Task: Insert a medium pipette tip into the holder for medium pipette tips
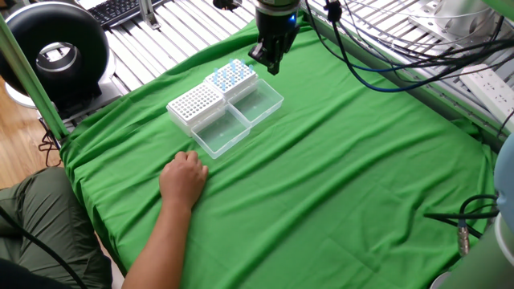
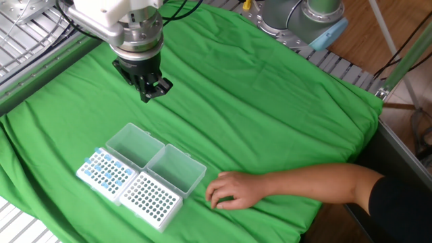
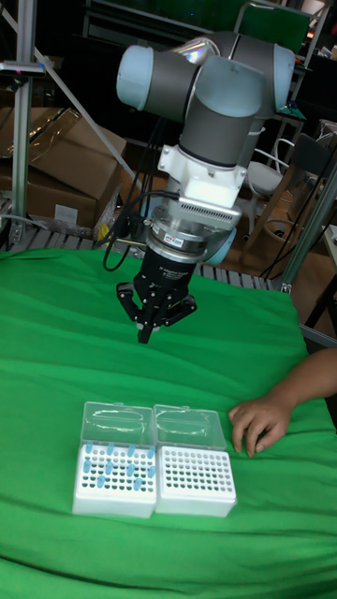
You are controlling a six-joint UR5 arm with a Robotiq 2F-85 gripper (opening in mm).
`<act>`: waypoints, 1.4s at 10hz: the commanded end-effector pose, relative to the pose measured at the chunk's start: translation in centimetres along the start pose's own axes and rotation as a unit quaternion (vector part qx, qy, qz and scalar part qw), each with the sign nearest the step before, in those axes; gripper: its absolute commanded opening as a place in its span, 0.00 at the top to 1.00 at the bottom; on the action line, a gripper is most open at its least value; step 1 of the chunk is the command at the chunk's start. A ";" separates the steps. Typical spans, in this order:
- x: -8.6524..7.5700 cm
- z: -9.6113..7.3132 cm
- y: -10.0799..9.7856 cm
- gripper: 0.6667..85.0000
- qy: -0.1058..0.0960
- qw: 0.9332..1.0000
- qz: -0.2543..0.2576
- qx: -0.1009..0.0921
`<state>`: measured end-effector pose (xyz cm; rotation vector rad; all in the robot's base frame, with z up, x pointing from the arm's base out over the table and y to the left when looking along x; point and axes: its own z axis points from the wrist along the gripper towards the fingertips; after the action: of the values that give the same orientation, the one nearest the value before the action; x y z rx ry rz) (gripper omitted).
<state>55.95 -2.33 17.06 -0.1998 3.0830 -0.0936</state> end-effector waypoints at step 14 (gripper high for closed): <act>1.9 1.0 0.3 1.00 0.024 0.998 -0.061 -0.025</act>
<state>53.99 -1.77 15.81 -0.4069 3.1197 0.0028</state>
